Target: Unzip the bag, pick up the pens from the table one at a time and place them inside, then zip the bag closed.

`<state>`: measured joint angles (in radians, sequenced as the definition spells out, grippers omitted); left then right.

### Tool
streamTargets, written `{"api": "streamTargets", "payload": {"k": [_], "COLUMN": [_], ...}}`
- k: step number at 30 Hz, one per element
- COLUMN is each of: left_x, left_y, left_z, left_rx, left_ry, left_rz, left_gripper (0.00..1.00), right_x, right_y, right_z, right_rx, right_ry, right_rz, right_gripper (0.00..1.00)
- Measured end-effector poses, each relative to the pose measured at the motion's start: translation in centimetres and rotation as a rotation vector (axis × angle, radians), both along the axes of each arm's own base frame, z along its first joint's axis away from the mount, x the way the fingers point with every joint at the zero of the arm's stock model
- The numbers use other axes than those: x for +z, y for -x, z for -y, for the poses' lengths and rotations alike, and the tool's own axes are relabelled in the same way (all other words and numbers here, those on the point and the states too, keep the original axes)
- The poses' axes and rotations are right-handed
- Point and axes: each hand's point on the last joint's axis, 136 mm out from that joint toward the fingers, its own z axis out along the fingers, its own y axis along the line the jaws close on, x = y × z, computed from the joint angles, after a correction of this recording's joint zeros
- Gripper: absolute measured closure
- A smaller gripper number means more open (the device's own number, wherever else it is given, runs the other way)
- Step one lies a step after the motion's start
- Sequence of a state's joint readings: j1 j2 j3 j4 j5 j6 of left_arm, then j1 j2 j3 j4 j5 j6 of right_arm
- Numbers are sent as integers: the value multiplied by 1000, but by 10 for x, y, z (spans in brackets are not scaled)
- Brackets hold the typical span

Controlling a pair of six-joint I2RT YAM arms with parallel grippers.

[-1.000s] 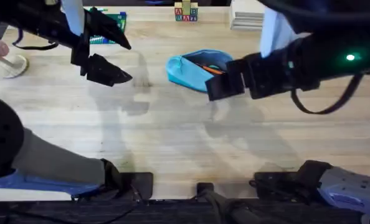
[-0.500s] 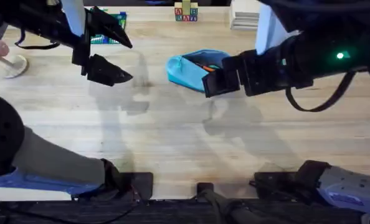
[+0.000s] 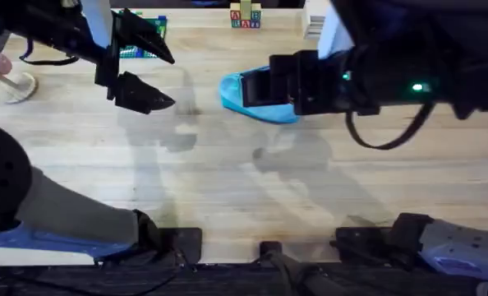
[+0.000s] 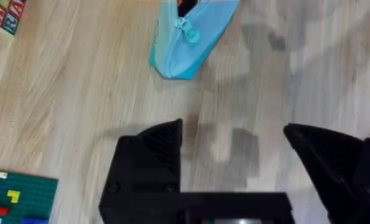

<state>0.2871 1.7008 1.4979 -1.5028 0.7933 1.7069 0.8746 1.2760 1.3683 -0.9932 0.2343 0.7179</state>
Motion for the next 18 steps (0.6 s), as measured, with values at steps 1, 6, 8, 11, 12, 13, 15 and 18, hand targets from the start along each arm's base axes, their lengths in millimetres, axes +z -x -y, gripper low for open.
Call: {"api": "streamTargets", "payload": {"k": [1,6,8,11,12,13,15,18], "left_x": [0,0,0,0,0,0,0,0], "left_y": [0,0,0,0,0,0,0,0], "left_z": [0,0,0,0,0,0,0,0], "left_rx": [0,0,0,0,0,0,0,0], "left_ry": [0,0,0,0,0,0,0,0], "left_rz": [0,0,0,0,0,0,0,0], "left_gripper": [7,7,7,7,7,7,7,7], "right_x": [-2,-22,-31,-40,-40,-40,-38,-32], "right_y": [-1,-3,-5,-9,-11,-13,-17,-25], "right_z": [-2,-17,-24,-34,-37,-41,-47,-57], "right_rx": [-14,-53,-59,-68,-71,-73,-78,-82], "right_ry": [-1,25,42,58,57,56,51,38], "right_rz": [-7,-63,-85,-107,-110,-111,-111,-100], "right_gripper": [5,5,5,6,5,5,5,5]}}
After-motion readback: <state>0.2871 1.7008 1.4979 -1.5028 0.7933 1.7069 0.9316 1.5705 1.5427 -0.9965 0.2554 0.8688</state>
